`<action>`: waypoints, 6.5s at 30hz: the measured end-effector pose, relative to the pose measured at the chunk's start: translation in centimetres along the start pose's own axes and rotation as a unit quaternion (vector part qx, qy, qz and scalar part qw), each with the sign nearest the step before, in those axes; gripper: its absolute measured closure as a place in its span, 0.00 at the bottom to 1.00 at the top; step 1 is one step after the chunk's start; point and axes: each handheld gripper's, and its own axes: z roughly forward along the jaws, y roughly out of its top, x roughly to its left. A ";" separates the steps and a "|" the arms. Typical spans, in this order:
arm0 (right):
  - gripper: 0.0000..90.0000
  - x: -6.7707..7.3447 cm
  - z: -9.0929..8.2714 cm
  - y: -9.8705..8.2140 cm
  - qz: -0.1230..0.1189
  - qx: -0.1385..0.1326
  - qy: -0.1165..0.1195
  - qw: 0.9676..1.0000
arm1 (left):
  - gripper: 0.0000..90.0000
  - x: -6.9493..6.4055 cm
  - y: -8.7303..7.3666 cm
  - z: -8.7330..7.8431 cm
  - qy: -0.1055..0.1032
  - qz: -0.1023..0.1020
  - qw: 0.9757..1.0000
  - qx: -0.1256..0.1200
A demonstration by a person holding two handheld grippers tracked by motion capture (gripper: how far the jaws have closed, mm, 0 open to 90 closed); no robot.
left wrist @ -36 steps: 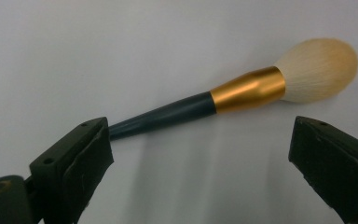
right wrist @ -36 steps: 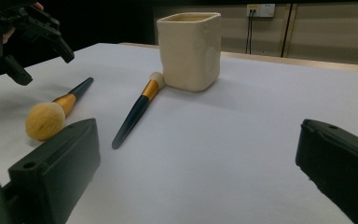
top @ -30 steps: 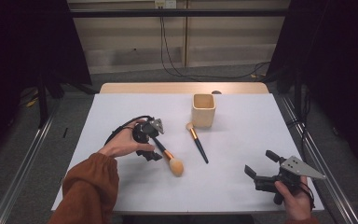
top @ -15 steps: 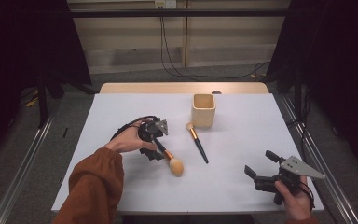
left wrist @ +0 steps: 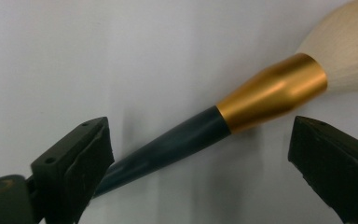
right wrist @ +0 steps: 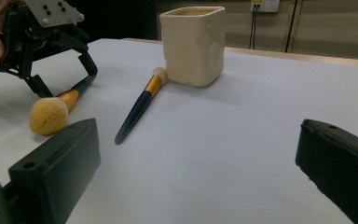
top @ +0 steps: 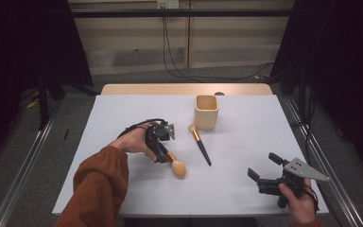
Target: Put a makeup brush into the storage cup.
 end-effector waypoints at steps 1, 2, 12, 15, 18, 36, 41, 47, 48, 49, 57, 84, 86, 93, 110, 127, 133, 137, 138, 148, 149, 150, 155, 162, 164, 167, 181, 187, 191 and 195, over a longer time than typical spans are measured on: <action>0.00 0.0 0.0 0.0 0.001 0.001 0.001 1.000 | 0.09 0.1 0.0 0.2 -0.002 -0.002 1.000 0.007; 0.00 0.0 0.0 0.0 0.001 0.001 0.000 1.000 | 0.08 0.1 0.0 0.4 -0.004 -0.001 1.000 0.008; 0.00 0.1 0.1 0.0 0.001 0.003 0.001 1.000 | 0.17 0.4 0.4 0.9 -0.024 0.012 0.999 0.020; 0.00 0.1 0.1 0.0 0.000 0.004 0.001 1.000 | 0.21 0.3 0.5 0.9 -0.029 0.011 0.999 0.021; 0.00 0.1 0.1 0.0 0.000 0.005 0.001 1.000 | 0.25 0.3 0.5 0.8 -0.028 0.001 0.999 0.022; 0.00 0.0 0.2 -0.1 0.000 0.011 0.001 1.000 | 0.65 -0.6 1.1 0.3 -0.028 -0.005 0.999 0.041; 0.00 0.0 0.2 -0.1 -0.001 0.009 0.002 1.000 | 0.79 -0.8 1.3 0.2 -0.032 -0.005 0.999 0.044; 0.00 0.0 0.2 -0.2 -0.002 0.012 0.002 1.000 | 0.83 -0.9 1.2 0.1 -0.029 -0.011 0.999 0.043; 0.00 0.0 0.2 -0.2 -0.002 0.013 0.002 1.000 | 0.83 -0.9 1.2 0.1 -0.032 -0.014 0.999 0.042; 0.00 0.0 0.2 -0.2 -0.002 0.014 0.002 1.000 | 0.83 -1.0 1.2 0.1 -0.030 -0.018 0.999 0.039; 0.00 0.0 0.2 -0.2 0.001 0.014 0.001 1.000 | 0.83 -1.0 0.5 -0.2 -0.038 -0.052 0.998 0.025; 0.00 0.0 0.2 -0.2 0.003 0.014 -0.001 1.000 | 0.83 -0.4 -5.0 -3.5 0.016 -0.217 0.957 -0.192; 0.00 0.0 0.2 -0.2 0.004 0.013 -0.002 1.000 | 0.83 -0.5 -5.1 -3.7 0.026 -0.221 0.952 -0.209; 0.00 0.0 0.2 -0.2 0.004 0.013 -0.003 1.000 | 0.83 -1.1 -5.0 -4.4 0.043 -0.226 0.937 -0.261; 0.00 0.0 0.2 -0.2 0.002 0.012 -0.001 1.000 | 0.83 -2.7 -6.3 -3.7 0.087 -0.243 0.900 -0.351; 0.00 0.1 0.2 -0.1 0.004 0.010 0.003 1.000 | 0.83 -5.3 -6.1 -3.1 0.111 -0.255 0.871 -0.404; 0.00 0.1 0.2 -0.1 0.006 0.007 0.002 1.000 | 0.83 -6.2 -6.2 -2.9 0.118 -0.256 0.867 -0.411; 0.00 0.3 0.3 0.0 0.009 0.002 0.003 1.000 | 0.83 -7.0 -6.1 -3.2 0.119 -0.255 0.861 -0.423; 0.00 0.3 0.4 0.0 0.007 0.002 0.004 1.000 | 0.83 -7.5 -6.0 -3.2 0.117 -0.253 0.858 -0.431; 0.00 1.0 0.7 0.5 0.003 -0.009 0.020 1.000 | 0.83 -8.9 -5.3 -3.5 0.112 -0.237 0.857 -0.444; 0.00 1.1 0.8 0.6 0.003 -0.010 0.022 1.000 | 0.83 -9.0 -5.2 -3.4 0.111 -0.237 0.856 -0.446; 0.00 1.2 0.8 0.7 0.005 -0.012 0.024 1.000 | 0.83 -9.1 -5.1 -3.4 0.112 -0.234 0.858 -0.443; 0.00 2.0 1.6 1.5 -0.002 -0.021 0.042 0.999 | 0.83 -9.7 -4.6 -3.1 0.108 -0.227 0.856 -0.452; 0.00 2.7 2.6 2.2 -0.001 -0.028 0.062 0.998 | 0.83 -10.0 -3.7 -3.3 0.104 -0.223 0.851 -0.463; 0.00 3.1 3.1 2.9 -0.008 -0.035 0.074 0.997 | 0.83 -10.2 -3.1 -3.3 0.099 -0.219 0.852 -0.466; 0.00 3.6 3.7 3.6 -0.008 -0.041 0.080 0.996 | 0.83 -10.2 -2.6 -3.2 0.099 -0.217 0.851 -0.467; 0.00 6.1 7.0 6.3 -0.011 -0.050 0.151 0.987 | 0.83 -10.1 -0.8 -3.0 0.094 -0.204 0.852 -0.474; 0.00 7.3 8.4 8.1 -0.012 -0.057 0.165 0.985 | 0.83 -9.9 -0.1 -3.2 0.096 -0.200 0.848 -0.481; 0.00 7.8 9.5 8.8 -0.007 -0.054 0.159 0.986 | 0.83 -10.0 0.2 -3.1 0.094 -0.197 0.850 -0.479; 0.01 8.1 10.6 9.0 0.002 -0.048 0.160 0.986 | 0.83 -10.0 0.5 -3.0 0.091 -0.199 0.848 -0.483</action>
